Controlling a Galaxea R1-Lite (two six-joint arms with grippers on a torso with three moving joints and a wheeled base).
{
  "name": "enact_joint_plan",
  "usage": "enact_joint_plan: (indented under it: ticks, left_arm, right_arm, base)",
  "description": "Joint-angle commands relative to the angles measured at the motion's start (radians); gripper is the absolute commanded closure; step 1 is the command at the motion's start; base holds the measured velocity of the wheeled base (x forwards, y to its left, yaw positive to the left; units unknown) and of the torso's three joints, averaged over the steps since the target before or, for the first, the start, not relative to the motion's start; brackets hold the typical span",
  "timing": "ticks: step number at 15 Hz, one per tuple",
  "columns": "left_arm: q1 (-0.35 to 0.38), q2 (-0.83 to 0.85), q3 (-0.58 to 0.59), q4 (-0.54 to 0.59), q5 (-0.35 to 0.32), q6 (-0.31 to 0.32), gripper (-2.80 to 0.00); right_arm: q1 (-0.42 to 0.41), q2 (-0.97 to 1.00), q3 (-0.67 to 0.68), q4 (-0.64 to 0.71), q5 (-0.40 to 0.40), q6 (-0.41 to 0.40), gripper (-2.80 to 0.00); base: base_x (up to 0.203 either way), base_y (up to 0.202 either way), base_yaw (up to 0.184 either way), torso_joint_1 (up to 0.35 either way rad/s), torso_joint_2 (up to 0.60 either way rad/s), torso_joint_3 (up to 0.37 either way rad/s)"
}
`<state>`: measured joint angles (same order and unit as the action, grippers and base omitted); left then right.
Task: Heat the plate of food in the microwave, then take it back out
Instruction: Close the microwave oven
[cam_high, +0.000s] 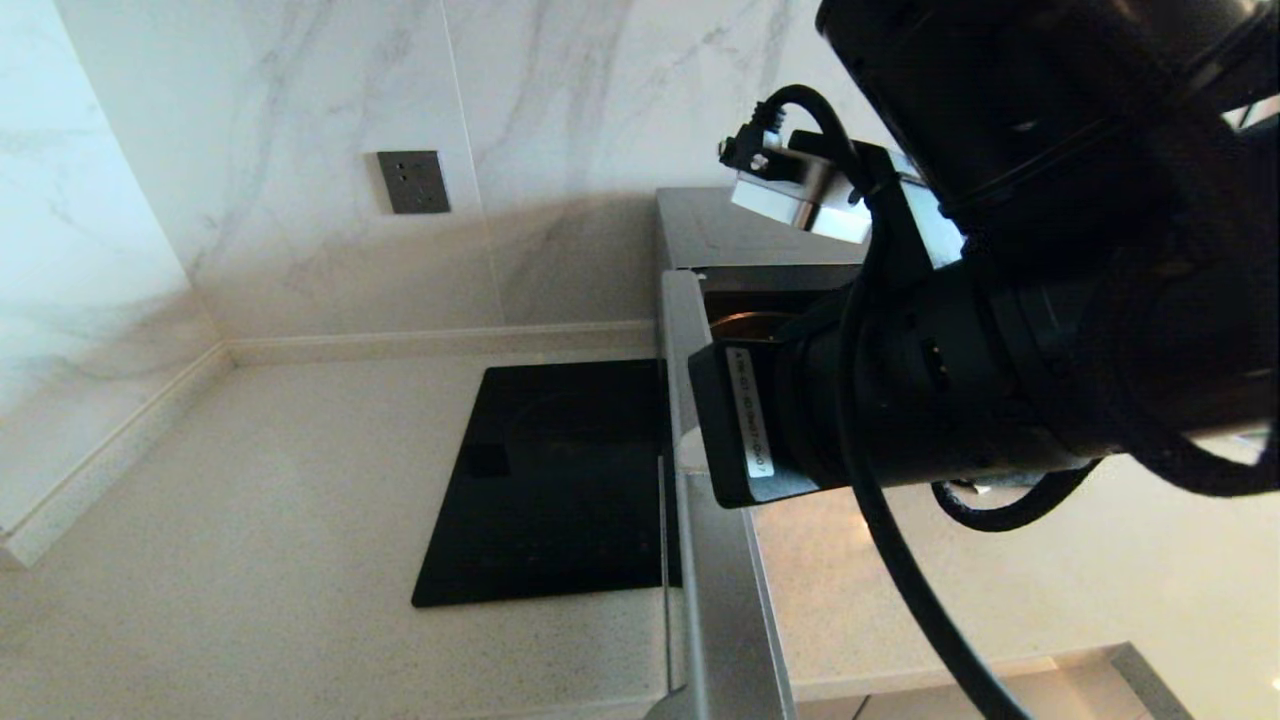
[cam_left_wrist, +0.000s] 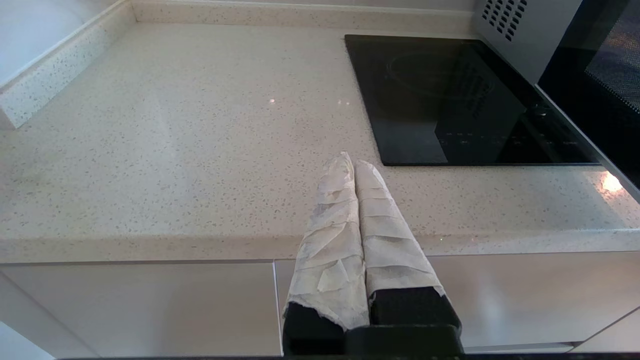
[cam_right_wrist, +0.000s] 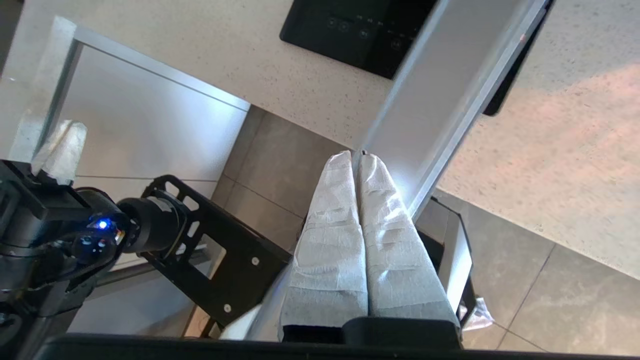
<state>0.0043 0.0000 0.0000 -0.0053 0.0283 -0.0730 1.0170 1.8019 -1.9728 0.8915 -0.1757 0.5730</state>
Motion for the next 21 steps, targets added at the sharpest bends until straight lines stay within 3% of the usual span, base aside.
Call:
enact_joint_plan:
  ticks: [1,6,12,19,21]
  left_arm:
    - [0.0,0.002,0.0,-0.001,0.001,-0.001,0.0]
    - [0.0,0.002,0.0,-0.001,0.001,-0.001,0.0]
    - [0.0,0.002,0.0,-0.001,0.001,-0.001,0.0]
    - [0.0,0.002,0.0,-0.001,0.001,-0.001,0.0]
    - [0.0,0.002,0.0,-0.001,0.001,-0.001,0.0]
  right_arm:
    - [0.0,-0.018,0.0,0.015,-0.008,0.004,0.0]
    - [0.0,-0.019,-0.001,0.023,-0.033,0.007,0.0]
    - [0.06,-0.016,0.001,0.017,0.086,0.007,0.0]
    - [0.106,0.039,0.019,0.024,0.075,0.004,0.0]
    - [0.106,0.038,0.034,0.028,0.032,0.006,0.0]
  base:
    - [0.0,0.0,0.0,0.0,0.0,0.0]
    - [0.0,0.0,0.0,0.0,0.0,0.0]
    - [0.0,0.0,0.0,0.0,0.0,0.0]
    - [0.0,0.0,0.0,0.0,0.0,0.0]
    - [0.0,0.0,0.0,0.0,0.0,0.0]
